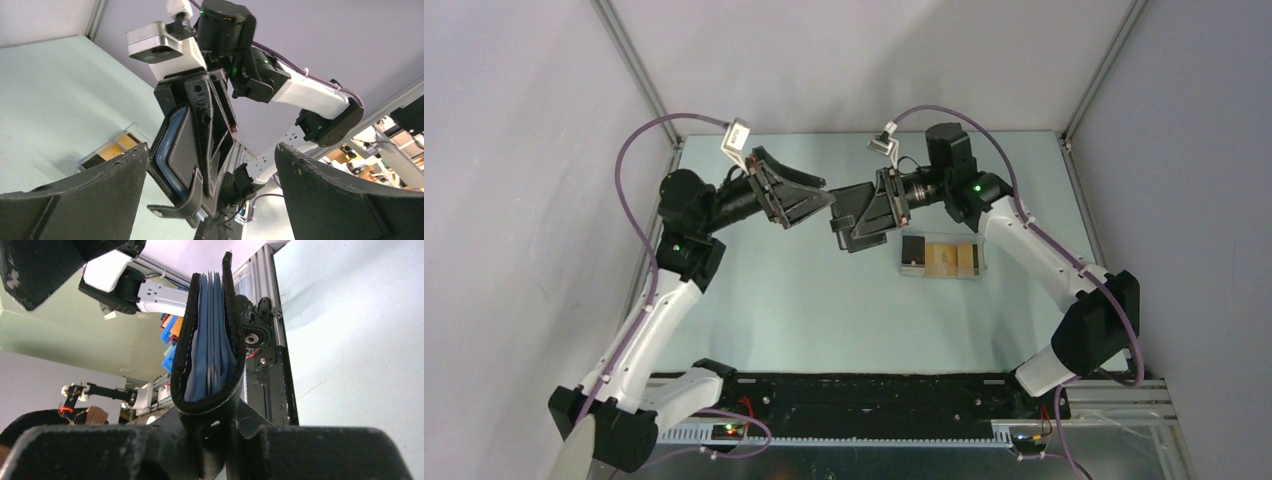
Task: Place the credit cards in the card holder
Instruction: Close the card holder at the center of the board.
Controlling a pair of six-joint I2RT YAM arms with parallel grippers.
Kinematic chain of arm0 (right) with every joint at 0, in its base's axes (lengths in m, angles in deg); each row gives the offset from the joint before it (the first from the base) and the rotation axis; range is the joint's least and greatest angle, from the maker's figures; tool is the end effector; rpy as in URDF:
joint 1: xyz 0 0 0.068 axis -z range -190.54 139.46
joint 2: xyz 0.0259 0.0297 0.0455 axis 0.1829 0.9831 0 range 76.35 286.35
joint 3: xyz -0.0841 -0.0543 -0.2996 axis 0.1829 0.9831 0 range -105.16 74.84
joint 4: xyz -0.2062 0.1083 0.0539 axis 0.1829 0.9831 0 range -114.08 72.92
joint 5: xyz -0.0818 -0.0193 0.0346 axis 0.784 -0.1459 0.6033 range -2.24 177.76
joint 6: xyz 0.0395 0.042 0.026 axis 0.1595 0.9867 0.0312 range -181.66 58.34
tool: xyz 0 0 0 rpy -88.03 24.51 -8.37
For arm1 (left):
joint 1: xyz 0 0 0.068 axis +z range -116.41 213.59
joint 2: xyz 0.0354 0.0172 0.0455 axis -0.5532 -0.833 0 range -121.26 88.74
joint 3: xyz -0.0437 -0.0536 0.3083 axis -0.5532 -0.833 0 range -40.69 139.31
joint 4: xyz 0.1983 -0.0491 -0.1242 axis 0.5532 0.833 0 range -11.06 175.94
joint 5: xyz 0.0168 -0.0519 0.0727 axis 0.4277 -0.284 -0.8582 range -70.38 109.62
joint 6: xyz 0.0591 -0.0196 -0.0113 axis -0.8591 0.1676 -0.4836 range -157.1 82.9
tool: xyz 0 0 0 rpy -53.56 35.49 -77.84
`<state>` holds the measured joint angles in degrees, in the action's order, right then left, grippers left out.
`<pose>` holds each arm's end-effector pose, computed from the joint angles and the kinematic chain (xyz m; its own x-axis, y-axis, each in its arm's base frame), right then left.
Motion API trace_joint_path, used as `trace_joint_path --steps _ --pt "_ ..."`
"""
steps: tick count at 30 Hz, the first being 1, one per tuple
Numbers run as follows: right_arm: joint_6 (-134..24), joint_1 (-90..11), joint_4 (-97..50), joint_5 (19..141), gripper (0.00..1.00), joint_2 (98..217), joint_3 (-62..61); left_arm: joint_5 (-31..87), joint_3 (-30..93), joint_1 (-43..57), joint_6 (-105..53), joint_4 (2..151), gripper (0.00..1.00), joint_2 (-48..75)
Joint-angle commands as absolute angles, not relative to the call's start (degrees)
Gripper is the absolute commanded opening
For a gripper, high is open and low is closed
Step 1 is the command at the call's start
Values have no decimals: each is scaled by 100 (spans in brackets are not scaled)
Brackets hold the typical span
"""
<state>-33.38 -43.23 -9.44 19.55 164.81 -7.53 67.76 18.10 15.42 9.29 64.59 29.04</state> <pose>0.2482 0.2129 0.4253 -0.7035 -0.2425 -0.6680 -0.6792 -0.0473 0.7324 0.1691 -0.0936 0.4609 -0.4967 -0.3454 -0.7962 0.7782 0.2290 -0.5848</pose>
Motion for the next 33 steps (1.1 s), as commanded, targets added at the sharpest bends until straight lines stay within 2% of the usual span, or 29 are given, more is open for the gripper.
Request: trace_joint_path --steps 1,6,11,13,15,18,21,24,33 --pt "-3815 -4082 -455 1031 0 16273 -935 7130 2002 1590 512 6550 100 2969" --pt "-4148 -3990 -65 813 0 16136 -970 7346 2048 1794 387 6551 100 3129" --pt "-4434 -4003 501 707 0 16116 -1150 7168 1844 2470 517 6574 100 3374" --pt "-4767 -4031 989 734 0 16188 -1348 7629 1845 2662 537 6575 100 3295" --pt "-5449 -4113 1709 780 0 16341 -1646 8154 1889 2740 515 6638 100 3080" --pt "-6455 -4302 3481 1202 0 16702 -2419 9139 2075 2679 862 6697 93 2465" --pt "-7379 -4560 4851 1580 0 17204 -3038 9522 2183 2462 982 6700 95 2260" --pt "-7398 -4760 4932 1803 0 17327 -3075 9890 2292 2188 1065 6697 96 2063" --pt "-7330 -4973 4983 2085 0 17496 -3151 10362 2200 1527 1243 6681 83 1642"
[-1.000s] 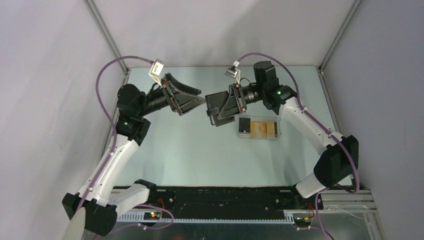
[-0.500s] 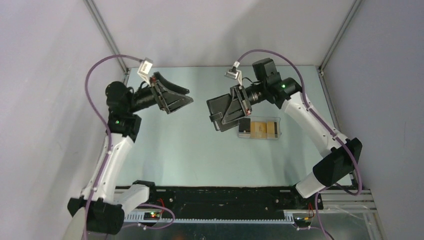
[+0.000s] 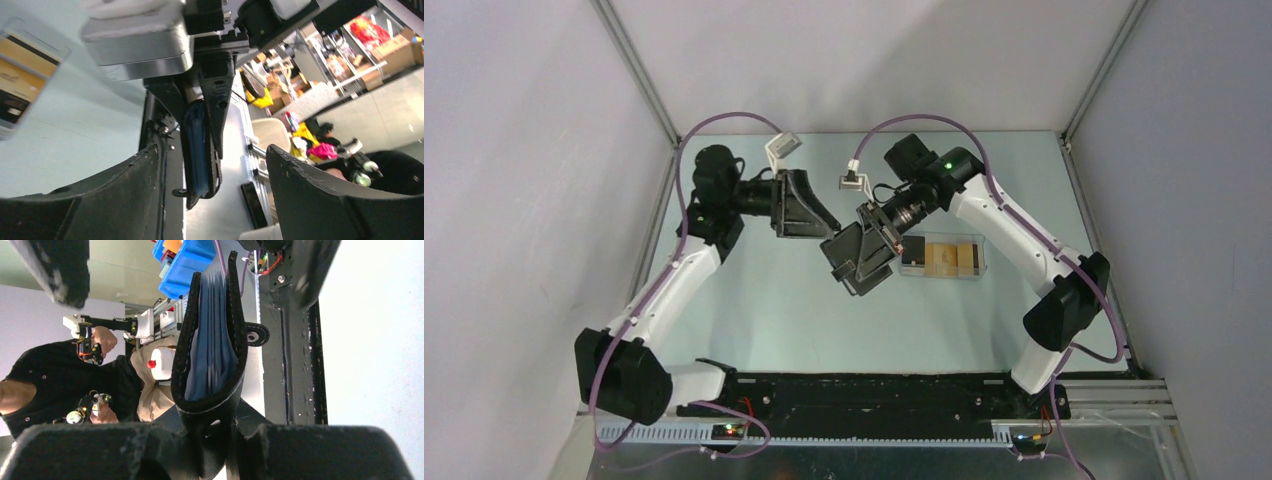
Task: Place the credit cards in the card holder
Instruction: Close the card holder at the center of the board.
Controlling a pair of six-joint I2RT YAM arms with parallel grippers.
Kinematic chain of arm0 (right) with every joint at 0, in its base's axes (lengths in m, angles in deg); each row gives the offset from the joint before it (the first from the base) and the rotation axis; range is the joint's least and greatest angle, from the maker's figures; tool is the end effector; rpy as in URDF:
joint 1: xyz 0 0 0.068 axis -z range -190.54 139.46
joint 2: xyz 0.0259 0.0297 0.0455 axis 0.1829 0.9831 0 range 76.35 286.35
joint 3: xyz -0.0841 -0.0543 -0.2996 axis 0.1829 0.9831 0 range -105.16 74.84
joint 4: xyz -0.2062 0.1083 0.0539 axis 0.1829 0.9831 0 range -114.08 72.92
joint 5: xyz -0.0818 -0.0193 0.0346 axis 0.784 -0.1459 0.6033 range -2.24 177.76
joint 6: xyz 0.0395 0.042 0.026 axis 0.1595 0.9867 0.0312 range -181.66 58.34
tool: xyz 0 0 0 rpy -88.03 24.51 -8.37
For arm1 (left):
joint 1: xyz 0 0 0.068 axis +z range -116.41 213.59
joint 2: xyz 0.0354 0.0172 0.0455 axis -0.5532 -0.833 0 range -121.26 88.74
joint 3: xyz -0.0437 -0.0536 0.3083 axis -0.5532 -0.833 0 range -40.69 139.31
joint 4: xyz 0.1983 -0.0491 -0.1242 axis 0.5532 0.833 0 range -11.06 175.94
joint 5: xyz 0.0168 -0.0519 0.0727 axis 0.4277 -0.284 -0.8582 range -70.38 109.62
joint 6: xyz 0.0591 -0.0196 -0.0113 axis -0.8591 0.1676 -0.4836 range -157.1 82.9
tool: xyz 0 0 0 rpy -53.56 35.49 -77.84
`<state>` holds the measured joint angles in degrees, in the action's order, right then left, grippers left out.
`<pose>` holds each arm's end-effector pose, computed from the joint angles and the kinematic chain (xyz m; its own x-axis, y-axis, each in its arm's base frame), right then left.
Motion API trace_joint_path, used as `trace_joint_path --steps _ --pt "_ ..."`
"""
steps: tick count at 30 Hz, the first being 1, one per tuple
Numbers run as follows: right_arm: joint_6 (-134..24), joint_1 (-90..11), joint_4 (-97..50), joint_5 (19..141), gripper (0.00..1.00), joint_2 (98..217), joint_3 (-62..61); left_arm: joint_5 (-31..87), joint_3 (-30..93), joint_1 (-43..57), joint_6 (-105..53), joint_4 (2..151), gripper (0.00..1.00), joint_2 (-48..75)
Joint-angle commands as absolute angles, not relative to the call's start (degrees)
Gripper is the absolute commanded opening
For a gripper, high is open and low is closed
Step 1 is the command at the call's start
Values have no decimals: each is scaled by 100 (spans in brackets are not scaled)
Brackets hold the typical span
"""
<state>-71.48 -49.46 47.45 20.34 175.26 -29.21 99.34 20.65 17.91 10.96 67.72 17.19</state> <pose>0.2204 0.2356 0.4127 -0.6121 -0.5786 -0.5390 -0.6429 -0.0327 0.7652 0.2116 -0.1091 0.4273 -0.7291 0.0669 -0.6812 0.6779 -0.0665 -0.7321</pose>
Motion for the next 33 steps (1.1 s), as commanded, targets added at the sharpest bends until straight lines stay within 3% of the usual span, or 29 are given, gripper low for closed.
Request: trace_joint_path --steps 1,8,14,17,20,21,22,23,24,26,31,33 --pt "-7325 -4972 4979 2090 0 17501 -3162 10372 2139 1470 1245 6681 82 1632" --pt "-7174 -4961 4826 2060 0 17472 -3195 9967 1833 1403 1005 6681 74 1613" --pt "-7139 -4972 4791 2054 0 17500 -3168 9844 1756 1046 928 6686 54 1380" --pt "-7138 -4967 4769 2076 0 17500 -3154 9845 1741 1000 901 6690 32 1350" --pt "-7015 -4950 4634 2115 0 17475 -3101 9910 1760 978 924 6690 16 1317" --pt "-6977 -4939 4525 2158 0 17454 -3082 9899 1763 973 929 6690 6 1325" --pt "-6889 -4930 4473 2188 0 17435 -3055 9850 1755 969 930 6690 3 1346" --pt "-6822 -4899 4305 2262 4 17397 -3024 9804 1752 973 924 6692 0 1391" --pt "-6659 -4879 4200 2401 19 17355 -2935 9664 1753 974 919 6691 0 1423" --pt "-6320 -4817 3541 2667 42 17166 -2689 9381 1771 977 921 6710 0 1530" --pt "-5439 -4644 2202 3528 90 16377 -1937 8454 1894 973 911 6916 0 1920" --pt "-5263 -4561 1701 4084 98 15987 -1619 7666 2059 978 661 7454 0 2101"
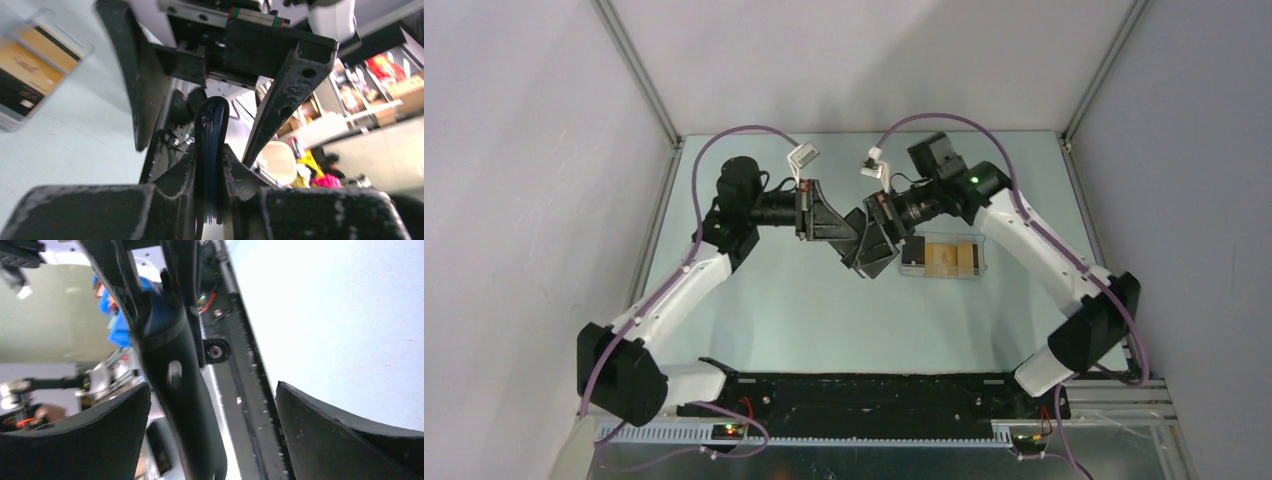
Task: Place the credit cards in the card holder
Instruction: Close the card holder at the center of the board.
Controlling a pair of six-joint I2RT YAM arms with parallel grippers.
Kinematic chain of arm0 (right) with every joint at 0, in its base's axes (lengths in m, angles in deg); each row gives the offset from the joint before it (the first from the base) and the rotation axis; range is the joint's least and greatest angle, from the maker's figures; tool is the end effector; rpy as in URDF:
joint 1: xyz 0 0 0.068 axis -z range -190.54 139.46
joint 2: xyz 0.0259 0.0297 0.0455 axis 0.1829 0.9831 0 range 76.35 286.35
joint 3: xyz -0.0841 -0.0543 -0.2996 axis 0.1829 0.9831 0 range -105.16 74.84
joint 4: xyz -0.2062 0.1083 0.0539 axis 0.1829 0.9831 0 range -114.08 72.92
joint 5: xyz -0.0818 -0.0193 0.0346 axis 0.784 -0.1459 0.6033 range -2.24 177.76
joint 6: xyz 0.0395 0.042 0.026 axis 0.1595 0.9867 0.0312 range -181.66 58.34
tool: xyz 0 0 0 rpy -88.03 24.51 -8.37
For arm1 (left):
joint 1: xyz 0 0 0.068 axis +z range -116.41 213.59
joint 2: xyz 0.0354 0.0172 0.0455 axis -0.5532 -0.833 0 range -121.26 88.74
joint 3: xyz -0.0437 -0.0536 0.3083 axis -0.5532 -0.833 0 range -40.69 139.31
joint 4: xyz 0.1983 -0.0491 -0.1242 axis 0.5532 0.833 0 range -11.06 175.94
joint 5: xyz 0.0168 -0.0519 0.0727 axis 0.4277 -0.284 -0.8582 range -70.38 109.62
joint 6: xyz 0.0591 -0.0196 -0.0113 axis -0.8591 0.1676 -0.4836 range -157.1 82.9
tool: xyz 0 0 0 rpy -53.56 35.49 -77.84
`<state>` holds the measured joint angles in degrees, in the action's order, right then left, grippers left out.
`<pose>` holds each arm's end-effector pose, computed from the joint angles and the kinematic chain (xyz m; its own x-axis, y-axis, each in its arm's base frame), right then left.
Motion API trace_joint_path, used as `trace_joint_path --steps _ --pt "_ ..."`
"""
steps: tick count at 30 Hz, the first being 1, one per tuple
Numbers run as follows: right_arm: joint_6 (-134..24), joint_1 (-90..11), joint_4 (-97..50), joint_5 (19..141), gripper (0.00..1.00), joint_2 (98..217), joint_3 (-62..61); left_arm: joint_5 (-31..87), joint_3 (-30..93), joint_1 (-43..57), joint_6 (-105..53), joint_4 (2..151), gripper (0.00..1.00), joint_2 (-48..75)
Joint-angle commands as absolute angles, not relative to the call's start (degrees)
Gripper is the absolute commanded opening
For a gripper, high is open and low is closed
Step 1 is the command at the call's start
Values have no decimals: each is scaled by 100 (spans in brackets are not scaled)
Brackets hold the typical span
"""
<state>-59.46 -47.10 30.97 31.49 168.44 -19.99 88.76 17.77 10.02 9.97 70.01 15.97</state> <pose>0.2256 0.2175 0.4121 -0.6634 -0.4656 -0.5858 -0.7144 0.1612 0.6809 0.2096 -0.1410 0.4030 -0.7871 0.0591 -0.6140 0.6149 -0.0037 -0.7886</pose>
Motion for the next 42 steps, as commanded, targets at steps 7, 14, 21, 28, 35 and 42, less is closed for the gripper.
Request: trace_joint_path --steps 7,14,21,28,35,42 --pt "-5792 -4968 764 7724 99 14520 -740 4307 2229 984 559 9542 0 2990" --pt "-6923 -6579 143 10548 99 14157 -387 2818 2242 979 1671 10453 0 3539" --pt "-7950 -7778 -1938 11112 99 14129 777 2527 2307 979 2607 10563 0 3827" --pt "-9200 -8358 -4379 11170 99 14143 2083 2661 2580 984 2835 10574 0 3818" --pt "-11168 -8873 -6754 12285 99 15183 2335 2867 2574 981 2967 10558 0 3841" --pt "-14350 -9034 -10464 12947 99 17228 1856 3137 2539 973 2948 10564 0 3772"
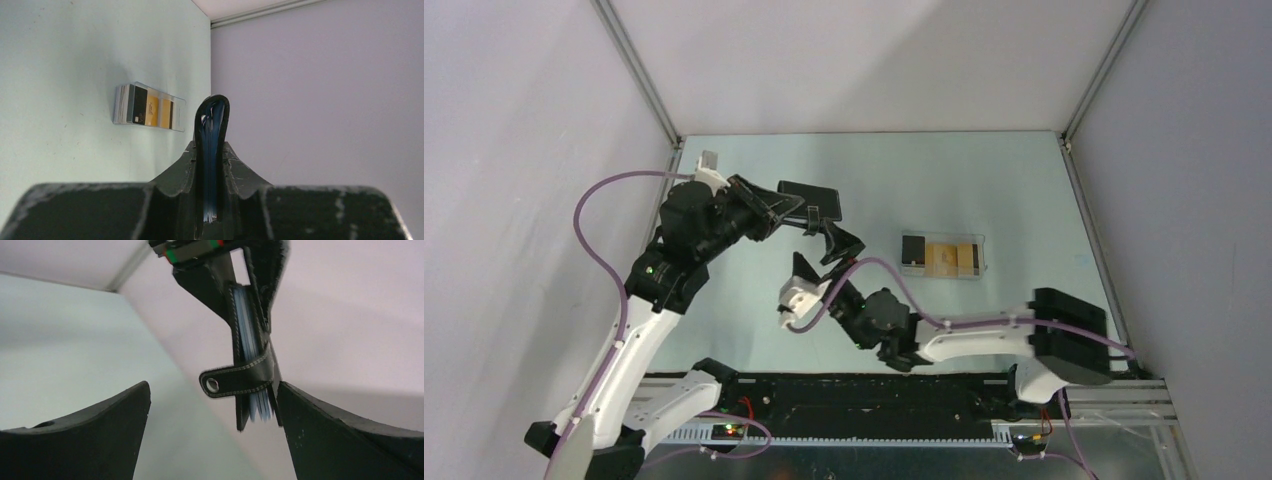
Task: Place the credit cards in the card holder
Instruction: Close the card holder at the center of the board.
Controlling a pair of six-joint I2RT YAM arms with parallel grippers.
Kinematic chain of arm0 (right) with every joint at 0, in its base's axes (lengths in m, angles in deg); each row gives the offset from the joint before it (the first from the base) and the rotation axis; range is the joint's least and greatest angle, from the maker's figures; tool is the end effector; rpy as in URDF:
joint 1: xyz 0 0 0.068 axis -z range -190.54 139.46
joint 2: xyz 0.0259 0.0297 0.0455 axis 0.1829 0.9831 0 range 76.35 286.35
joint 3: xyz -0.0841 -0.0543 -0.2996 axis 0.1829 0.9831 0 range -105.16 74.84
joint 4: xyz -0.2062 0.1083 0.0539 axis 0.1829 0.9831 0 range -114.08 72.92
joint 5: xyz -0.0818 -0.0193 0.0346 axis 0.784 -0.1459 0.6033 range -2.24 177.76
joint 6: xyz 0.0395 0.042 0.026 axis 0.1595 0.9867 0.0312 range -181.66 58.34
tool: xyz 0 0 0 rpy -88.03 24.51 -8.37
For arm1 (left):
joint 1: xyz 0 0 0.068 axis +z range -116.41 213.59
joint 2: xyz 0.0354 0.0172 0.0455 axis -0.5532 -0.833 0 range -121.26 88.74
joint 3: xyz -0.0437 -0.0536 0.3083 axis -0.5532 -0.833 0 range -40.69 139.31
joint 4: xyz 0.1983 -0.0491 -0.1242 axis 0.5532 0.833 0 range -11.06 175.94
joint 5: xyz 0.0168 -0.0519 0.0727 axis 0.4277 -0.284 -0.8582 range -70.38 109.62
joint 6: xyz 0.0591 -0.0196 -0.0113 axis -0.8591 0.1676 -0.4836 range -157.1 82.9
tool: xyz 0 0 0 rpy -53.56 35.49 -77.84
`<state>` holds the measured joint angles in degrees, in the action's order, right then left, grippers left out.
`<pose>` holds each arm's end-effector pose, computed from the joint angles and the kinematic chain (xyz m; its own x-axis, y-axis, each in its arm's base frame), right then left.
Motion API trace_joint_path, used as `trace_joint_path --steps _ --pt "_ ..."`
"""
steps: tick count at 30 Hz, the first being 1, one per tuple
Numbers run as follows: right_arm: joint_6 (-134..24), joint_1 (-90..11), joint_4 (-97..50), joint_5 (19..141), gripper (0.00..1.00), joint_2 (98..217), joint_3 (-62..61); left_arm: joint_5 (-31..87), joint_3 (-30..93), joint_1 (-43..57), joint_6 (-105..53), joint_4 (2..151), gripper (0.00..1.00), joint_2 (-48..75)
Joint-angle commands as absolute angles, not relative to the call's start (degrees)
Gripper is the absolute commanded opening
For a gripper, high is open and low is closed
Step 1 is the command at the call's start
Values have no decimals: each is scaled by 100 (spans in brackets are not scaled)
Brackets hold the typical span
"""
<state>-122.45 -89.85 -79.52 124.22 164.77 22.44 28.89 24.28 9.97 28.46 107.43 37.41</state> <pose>0.0900 0.3210 0.3778 0.6292 -0.4516 -0.6326 -0.2809 0.6268 -0.7268 0.1304 -0.0656 0.4334 -0.5871 -0.7239 -0.3624 0.0090 0.4418 -0.8971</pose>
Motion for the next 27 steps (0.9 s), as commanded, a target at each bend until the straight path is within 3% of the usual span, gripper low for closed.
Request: trace_joint_path --steps 1,15,19,21,23,26,27 --pt "-14560 -9025 -10726 12996 99 17384 1695 3160 2536 983 2937 10563 0 3747" --pt "-15111 -8656 -10784 12835 91 17613 1418 3332 2341 978 2905 10565 0 3750" --pt "-15152 -8587 -10778 12736 83 17713 1411 3469 2420 977 2886 10561 0 3700" --pt "-15099 -8559 -10754 12787 74 17716 1374 3539 2410 971 2890 10564 0 3705" --pt "-14950 -8515 -10523 12926 58 17691 1247 3529 2357 976 2904 10559 0 3762" --pt "-14788 -8409 -10182 13165 24 17669 1116 3511 2295 974 2908 10556 0 3854" --pt "-14797 -8392 -10184 13176 17 17671 1106 3507 2295 972 2913 10557 0 3868"
